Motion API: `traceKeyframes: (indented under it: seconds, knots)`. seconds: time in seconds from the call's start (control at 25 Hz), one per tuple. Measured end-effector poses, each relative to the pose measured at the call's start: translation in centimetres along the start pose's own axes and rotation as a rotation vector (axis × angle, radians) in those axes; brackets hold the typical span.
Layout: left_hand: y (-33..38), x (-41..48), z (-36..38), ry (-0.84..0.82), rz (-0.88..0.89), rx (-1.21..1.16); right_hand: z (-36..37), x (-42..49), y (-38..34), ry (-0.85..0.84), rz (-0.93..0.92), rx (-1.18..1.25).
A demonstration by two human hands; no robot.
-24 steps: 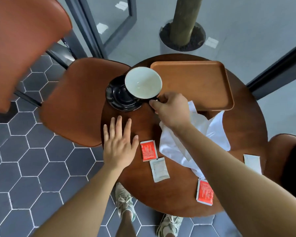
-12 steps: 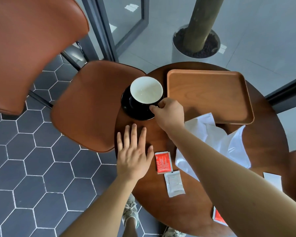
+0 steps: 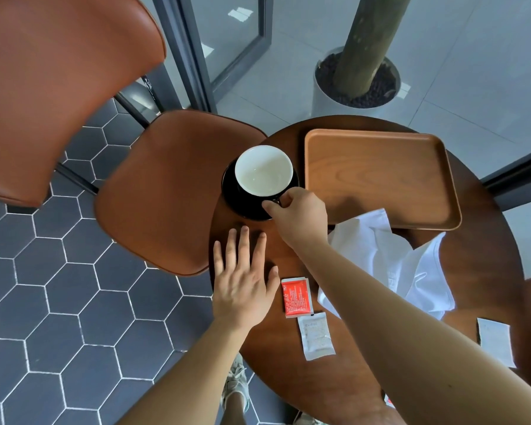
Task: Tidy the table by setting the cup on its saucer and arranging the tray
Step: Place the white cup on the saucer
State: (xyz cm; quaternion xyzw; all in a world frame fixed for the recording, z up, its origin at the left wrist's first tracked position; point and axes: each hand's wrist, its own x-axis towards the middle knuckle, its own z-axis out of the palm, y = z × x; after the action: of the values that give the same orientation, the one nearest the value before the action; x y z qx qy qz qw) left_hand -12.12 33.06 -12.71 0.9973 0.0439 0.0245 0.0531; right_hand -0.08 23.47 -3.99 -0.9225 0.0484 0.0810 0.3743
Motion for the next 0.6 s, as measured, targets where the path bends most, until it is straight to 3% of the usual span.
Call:
traceKeyframes:
  seconds: [0.6]
  knots:
    - [0.2, 0.0, -1.0, -0.020, -0.007, -0.024, 1.5, -1.9, 0.2, 0.047, 0.005, 0.158]
